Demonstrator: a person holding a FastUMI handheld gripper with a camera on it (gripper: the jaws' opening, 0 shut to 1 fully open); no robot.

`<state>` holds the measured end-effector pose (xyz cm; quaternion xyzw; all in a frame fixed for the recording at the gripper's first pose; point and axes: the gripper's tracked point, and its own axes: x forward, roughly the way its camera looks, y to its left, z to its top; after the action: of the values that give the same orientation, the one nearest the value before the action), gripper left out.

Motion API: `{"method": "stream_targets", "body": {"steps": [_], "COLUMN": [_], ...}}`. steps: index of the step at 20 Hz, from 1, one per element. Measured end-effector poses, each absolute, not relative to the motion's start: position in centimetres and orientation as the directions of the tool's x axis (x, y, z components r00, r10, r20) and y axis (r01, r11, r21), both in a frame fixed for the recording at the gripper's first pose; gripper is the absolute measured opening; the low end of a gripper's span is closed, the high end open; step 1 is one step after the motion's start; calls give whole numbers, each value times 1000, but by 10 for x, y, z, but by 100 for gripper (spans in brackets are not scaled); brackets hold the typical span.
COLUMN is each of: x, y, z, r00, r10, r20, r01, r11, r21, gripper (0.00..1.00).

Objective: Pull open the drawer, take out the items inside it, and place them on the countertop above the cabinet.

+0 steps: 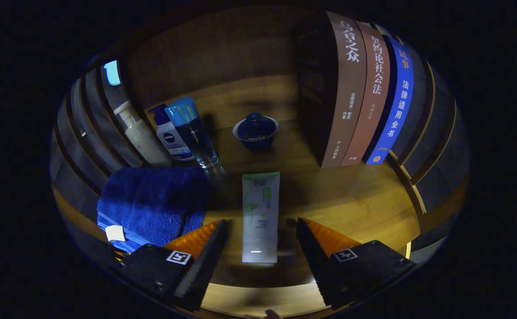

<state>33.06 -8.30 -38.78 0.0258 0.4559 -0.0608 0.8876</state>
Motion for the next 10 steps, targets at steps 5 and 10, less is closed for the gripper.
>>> {"method": "stream_targets", "body": {"steps": [5, 10], "x": [307, 250], "y": [-78, -61], "z": [-354, -305], "r00": [674, 795], "r10": [-103, -82], "r20": [-732, -602], "r01": [108, 85], "r11": [993, 996], "r21": [-40, -22], "gripper": [100, 100]}}
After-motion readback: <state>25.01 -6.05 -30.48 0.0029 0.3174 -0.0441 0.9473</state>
